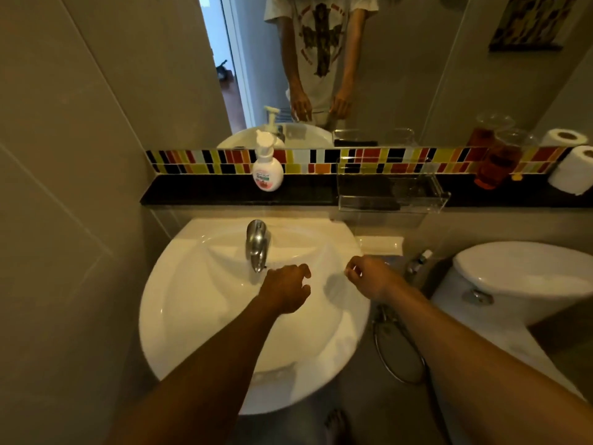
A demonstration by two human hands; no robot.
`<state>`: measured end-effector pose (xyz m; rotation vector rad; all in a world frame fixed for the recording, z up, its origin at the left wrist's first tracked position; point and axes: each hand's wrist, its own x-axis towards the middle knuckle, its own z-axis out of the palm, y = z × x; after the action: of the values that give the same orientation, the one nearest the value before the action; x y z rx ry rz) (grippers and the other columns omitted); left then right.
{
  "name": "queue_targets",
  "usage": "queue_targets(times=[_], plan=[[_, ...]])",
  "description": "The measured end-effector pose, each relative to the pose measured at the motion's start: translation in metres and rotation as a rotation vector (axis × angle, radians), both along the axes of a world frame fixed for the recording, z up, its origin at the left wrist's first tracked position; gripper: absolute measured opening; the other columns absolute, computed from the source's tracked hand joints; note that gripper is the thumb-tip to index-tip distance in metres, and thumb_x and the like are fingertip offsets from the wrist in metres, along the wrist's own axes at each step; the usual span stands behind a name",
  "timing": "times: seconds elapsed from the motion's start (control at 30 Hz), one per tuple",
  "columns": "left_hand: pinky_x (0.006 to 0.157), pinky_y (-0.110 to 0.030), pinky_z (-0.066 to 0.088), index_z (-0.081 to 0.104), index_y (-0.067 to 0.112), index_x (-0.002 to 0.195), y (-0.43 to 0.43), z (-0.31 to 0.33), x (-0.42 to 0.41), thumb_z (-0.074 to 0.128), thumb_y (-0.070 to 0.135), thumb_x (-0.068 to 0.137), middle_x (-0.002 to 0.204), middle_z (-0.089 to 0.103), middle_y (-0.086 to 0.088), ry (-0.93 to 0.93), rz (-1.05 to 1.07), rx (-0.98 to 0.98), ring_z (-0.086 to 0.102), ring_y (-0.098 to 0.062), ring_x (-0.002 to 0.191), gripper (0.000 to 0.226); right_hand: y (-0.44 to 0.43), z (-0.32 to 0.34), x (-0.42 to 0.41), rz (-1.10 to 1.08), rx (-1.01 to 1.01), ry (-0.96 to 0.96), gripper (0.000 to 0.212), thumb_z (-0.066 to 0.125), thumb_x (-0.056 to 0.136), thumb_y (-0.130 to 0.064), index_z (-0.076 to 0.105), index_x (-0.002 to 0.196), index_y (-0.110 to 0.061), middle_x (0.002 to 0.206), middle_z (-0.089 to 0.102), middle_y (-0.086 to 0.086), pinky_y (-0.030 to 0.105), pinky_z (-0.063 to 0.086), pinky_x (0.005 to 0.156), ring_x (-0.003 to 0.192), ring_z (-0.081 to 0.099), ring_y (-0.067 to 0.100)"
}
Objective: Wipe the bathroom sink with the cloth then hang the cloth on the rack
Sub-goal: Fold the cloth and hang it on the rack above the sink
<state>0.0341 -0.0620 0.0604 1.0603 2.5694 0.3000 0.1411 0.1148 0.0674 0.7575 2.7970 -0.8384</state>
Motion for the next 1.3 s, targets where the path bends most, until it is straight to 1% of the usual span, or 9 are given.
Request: queue_targets(times=[0.1, 0.2, 0.4, 0.63, 0.73, 0.83, 0.93, 1.1, 1.3], plan=[[0.098, -0.041, 0.042, 0.050, 0.023, 0.125, -0.034, -0.019, 0.015, 0.050, 0.041, 0.092, 0.122, 0.060, -0.002, -0.039, -0.004, -0.039, 0.057, -0.023, 0.111, 0.037, -0.028, -0.017, 0.016, -0.001, -0.037, -0.044, 0.035, 0.047, 0.096, -0.038, 0.053, 0.125, -0.020, 0.128, 0.054, 0.008, 0.036, 0.047, 0.094, 0.112, 0.056, 0.028], [0.102, -0.041, 0.040, 0.047, 0.024, 0.127, -0.068, -0.031, 0.029, 0.055, 0.046, 0.089, 0.129, 0.056, -0.003, -0.073, 0.001, -0.091, 0.053, -0.025, 0.119, 0.045, -0.055, -0.027, 0.031, 0.016, -0.027, -0.079, 0.040, 0.049, 0.095, -0.038, 0.048, 0.131, -0.020, 0.134, 0.047, 0.008, 0.038, 0.044, 0.101, 0.119, 0.052, 0.029], [0.104, -0.041, 0.039, 0.042, 0.024, 0.133, -0.128, -0.045, 0.047, 0.061, 0.047, 0.085, 0.136, 0.051, -0.005, -0.143, 0.011, -0.188, 0.051, -0.026, 0.122, 0.057, -0.101, -0.041, 0.044, 0.048, -0.056, -0.134, 0.044, 0.053, 0.093, -0.038, 0.048, 0.132, -0.019, 0.138, 0.043, 0.007, 0.037, 0.040, 0.105, 0.126, 0.046, 0.027], [0.108, -0.042, 0.033, 0.039, 0.028, 0.136, -0.185, -0.061, 0.043, 0.060, 0.039, 0.088, 0.143, 0.040, -0.005, -0.107, -0.011, -0.285, 0.041, -0.027, 0.129, 0.054, -0.162, -0.064, 0.044, 0.078, -0.077, -0.210, 0.051, 0.058, 0.090, -0.038, 0.046, 0.135, -0.018, 0.139, 0.040, 0.006, 0.037, 0.039, 0.107, 0.128, 0.043, 0.025], [0.108, -0.044, 0.032, 0.039, 0.027, 0.139, -0.207, -0.069, 0.036, 0.060, 0.036, 0.088, 0.143, 0.039, -0.007, -0.095, -0.051, -0.345, 0.038, -0.028, 0.131, 0.056, -0.189, -0.077, 0.047, 0.059, -0.072, -0.261, 0.054, 0.059, 0.089, -0.041, 0.047, 0.136, -0.018, 0.139, 0.040, 0.007, 0.040, 0.040, 0.106, 0.127, 0.043, 0.026], [0.107, -0.046, 0.031, 0.039, 0.029, 0.139, -0.226, -0.079, 0.031, 0.059, 0.033, 0.089, 0.140, 0.041, -0.007, -0.087, -0.083, -0.389, 0.037, -0.029, 0.130, 0.054, -0.213, -0.090, 0.053, 0.037, -0.025, -0.306, 0.052, 0.060, 0.087, -0.044, 0.051, 0.127, -0.014, 0.133, 0.043, 0.010, 0.039, 0.041, 0.102, 0.124, 0.041, 0.029], [0.105, -0.045, 0.033, 0.041, 0.029, 0.139, -0.238, -0.085, 0.028, 0.057, 0.028, 0.090, 0.138, 0.042, -0.007, -0.066, -0.092, -0.340, 0.037, -0.029, 0.129, 0.051, -0.230, -0.101, 0.054, -0.042, 0.035, -0.248, 0.047, 0.062, 0.085, -0.042, 0.054, 0.120, -0.011, 0.130, 0.047, 0.011, 0.037, 0.042, 0.099, 0.120, 0.043, 0.029], [0.099, -0.044, 0.040, 0.043, 0.025, 0.137, -0.238, -0.092, 0.038, 0.058, 0.016, 0.090, 0.134, 0.044, -0.008, 0.000, -0.077, -0.300, 0.039, -0.029, 0.125, 0.049, -0.238, -0.100, 0.049, -0.171, 0.020, -0.193, 0.045, 0.069, 0.081, -0.037, 0.058, 0.114, -0.008, 0.120, 0.054, 0.013, 0.038, 0.046, 0.092, 0.112, 0.052, 0.030], [0.094, -0.042, 0.047, 0.048, 0.022, 0.133, -0.233, -0.096, 0.036, 0.061, 0.016, 0.088, 0.130, 0.049, -0.009, 0.081, -0.103, -0.312, 0.046, -0.030, 0.119, 0.047, -0.244, -0.103, 0.048, -0.182, 0.087, -0.196, 0.037, 0.066, 0.084, -0.029, 0.057, 0.112, -0.006, 0.118, 0.056, 0.014, 0.037, 0.046, 0.090, 0.110, 0.055, 0.031]])
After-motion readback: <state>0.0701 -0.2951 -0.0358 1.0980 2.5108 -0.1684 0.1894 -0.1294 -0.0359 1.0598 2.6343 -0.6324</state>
